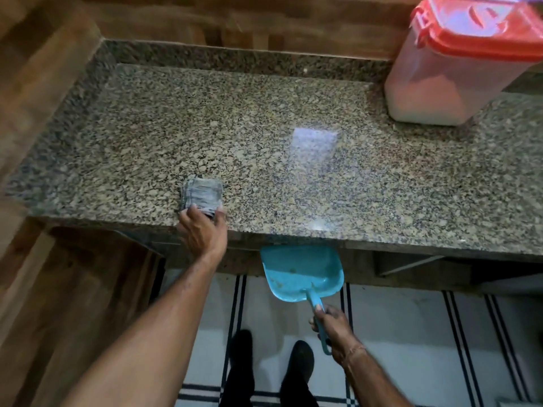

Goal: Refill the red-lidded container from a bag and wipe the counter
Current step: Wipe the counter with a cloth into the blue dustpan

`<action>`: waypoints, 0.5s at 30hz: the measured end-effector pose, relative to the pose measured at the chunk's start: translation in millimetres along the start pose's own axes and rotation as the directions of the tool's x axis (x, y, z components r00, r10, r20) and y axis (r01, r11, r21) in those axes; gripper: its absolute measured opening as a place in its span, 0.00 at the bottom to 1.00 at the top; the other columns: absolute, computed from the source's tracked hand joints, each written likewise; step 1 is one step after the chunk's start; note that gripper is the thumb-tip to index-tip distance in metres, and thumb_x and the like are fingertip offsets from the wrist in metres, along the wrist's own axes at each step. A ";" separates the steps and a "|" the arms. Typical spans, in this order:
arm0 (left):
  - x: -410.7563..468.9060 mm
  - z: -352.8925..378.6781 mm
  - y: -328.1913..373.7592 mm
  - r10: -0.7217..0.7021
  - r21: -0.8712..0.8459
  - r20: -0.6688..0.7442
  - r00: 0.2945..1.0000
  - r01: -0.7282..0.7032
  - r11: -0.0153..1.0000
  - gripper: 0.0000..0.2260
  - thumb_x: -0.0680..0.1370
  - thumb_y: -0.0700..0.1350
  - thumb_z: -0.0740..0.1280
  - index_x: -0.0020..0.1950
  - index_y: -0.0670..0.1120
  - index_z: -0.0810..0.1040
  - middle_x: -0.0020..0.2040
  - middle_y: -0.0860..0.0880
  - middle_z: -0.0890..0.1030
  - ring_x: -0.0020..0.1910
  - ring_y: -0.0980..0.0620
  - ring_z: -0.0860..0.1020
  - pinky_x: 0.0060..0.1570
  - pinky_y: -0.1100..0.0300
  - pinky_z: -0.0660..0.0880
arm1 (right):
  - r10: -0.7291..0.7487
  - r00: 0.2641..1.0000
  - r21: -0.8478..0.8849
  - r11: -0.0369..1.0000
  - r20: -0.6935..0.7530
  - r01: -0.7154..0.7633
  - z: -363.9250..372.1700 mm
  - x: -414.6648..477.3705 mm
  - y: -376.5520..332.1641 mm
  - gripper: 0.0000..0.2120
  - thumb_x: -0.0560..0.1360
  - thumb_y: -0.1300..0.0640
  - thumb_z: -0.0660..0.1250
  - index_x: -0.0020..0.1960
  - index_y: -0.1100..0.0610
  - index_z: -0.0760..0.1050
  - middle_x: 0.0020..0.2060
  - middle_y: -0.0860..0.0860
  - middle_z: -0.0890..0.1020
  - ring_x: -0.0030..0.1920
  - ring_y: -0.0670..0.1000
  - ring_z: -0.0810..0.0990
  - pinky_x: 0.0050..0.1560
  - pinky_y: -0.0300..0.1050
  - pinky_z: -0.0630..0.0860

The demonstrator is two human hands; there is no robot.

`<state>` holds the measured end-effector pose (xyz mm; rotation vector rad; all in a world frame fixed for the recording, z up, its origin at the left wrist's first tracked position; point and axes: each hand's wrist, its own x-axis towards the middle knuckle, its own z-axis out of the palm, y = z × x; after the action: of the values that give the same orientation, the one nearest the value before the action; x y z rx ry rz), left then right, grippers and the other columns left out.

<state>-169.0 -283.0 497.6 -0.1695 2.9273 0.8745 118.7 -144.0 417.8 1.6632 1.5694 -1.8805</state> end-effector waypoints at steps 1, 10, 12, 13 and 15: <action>12.5 -0.6 1.9 -0.001 0.045 -0.028 1.000 0.002 0.999 0.31 0.79 0.62 0.66 0.72 0.42 0.66 0.72 0.39 0.66 0.71 0.38 0.65 0.66 0.43 0.66 | 0.005 1.000 0.001 1.000 -0.009 -0.005 3.5 -1.6 1.0 0.10 0.83 0.56 0.63 0.52 0.63 0.78 0.39 0.58 0.81 0.37 0.52 0.77 0.36 0.42 0.72; 73.2 7.3 7.4 0.239 0.287 0.103 0.966 -0.259 0.922 0.26 0.73 0.63 0.72 0.66 0.54 0.72 0.65 0.43 0.69 0.63 0.41 0.69 0.61 0.45 0.67 | 0.009 0.999 0.039 0.999 -0.050 -0.007 36.0 -12.2 -6.4 0.12 0.84 0.57 0.63 0.53 0.68 0.77 0.37 0.58 0.80 0.38 0.53 0.76 0.39 0.44 0.72; 78.0 7.8 2.0 0.308 0.264 0.120 0.944 -0.330 0.906 0.24 0.74 0.58 0.74 0.67 0.54 0.73 0.65 0.45 0.73 0.63 0.42 0.70 0.61 0.46 0.66 | 0.013 0.998 0.054 0.998 -0.062 -0.010 40.1 -15.7 -8.9 0.10 0.83 0.58 0.63 0.50 0.65 0.77 0.37 0.58 0.80 0.38 0.53 0.76 0.40 0.44 0.73; 80.9 7.3 -0.8 0.339 0.251 0.126 0.932 -0.361 0.898 0.22 0.75 0.55 0.74 0.67 0.54 0.74 0.65 0.46 0.75 0.64 0.43 0.70 0.60 0.47 0.65 | 0.012 0.998 0.064 0.998 -0.061 -0.008 41.3 -17.9 -9.8 0.10 0.83 0.57 0.63 0.49 0.63 0.77 0.38 0.58 0.80 0.38 0.53 0.76 0.40 0.44 0.74; 89.4 4.1 -1.8 0.334 0.207 0.143 0.932 -0.358 0.910 0.18 0.76 0.52 0.73 0.65 0.57 0.75 0.63 0.48 0.77 0.61 0.44 0.70 0.58 0.47 0.66 | 0.006 0.998 0.081 0.997 -0.062 -0.001 41.2 -20.7 -10.9 0.10 0.83 0.57 0.63 0.46 0.61 0.76 0.38 0.58 0.80 0.38 0.52 0.76 0.41 0.43 0.75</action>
<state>-257.1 -289.7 483.4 0.4127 2.9727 0.5453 93.1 -180.9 433.1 1.7728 1.5308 -1.9333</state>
